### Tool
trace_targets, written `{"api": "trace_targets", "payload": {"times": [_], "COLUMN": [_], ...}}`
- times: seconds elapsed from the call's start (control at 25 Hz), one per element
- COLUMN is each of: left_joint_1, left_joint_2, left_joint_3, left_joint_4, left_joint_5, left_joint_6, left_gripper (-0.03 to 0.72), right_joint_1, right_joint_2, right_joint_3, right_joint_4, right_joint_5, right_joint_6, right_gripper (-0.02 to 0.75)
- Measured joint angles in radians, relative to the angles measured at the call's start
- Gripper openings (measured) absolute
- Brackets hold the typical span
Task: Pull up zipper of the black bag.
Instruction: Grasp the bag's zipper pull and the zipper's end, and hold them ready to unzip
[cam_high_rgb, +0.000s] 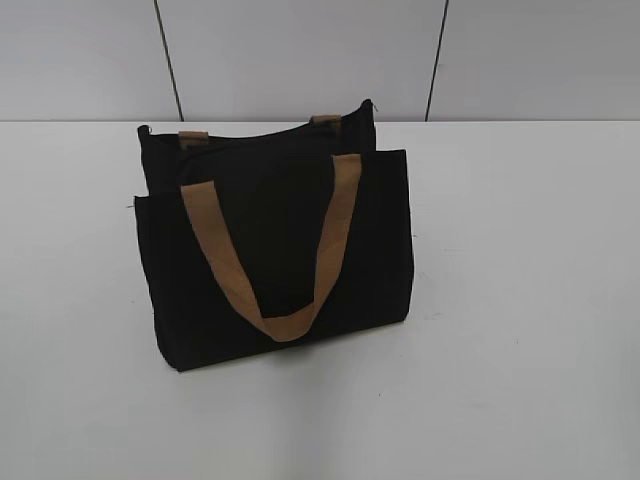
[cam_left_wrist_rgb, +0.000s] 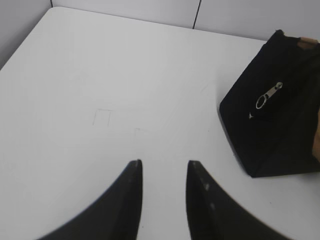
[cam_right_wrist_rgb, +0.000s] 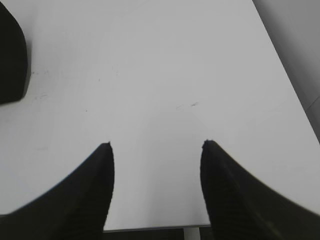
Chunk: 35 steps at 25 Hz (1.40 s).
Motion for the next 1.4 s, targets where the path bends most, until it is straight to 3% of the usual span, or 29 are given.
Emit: {"api": "trace_targets", "payload": {"times": [0.64,0.84,1.2,1.4], "left_joint_1": [0.000,0.000,-0.072,-0.130], "left_joint_2": [0.012,0.142,0.366,0.417], "left_joint_3": [-0.004,-0.092,-0.166,-0.060], "left_joint_4": [-0.008,-0.035,-0.042,-0.044], "left_joint_5": [-0.004,-0.077,-0.460,-0.699], "left_joint_6": [0.000,0.017,0.055,0.119], "left_gripper": [0.229,0.232,0.239,0.240], "right_joint_1": [0.000,0.000,0.000,0.000], "right_joint_2": [0.000,0.000,0.000,0.000], "right_joint_3": [0.000,0.000,0.000,0.000], "right_joint_4": [0.000,0.000,0.000,0.000], "right_joint_5": [0.000,0.000,0.000,0.000], "right_joint_6": [0.000,0.000,0.000,0.000], "right_gripper": [0.432,0.432,0.432,0.432]}}
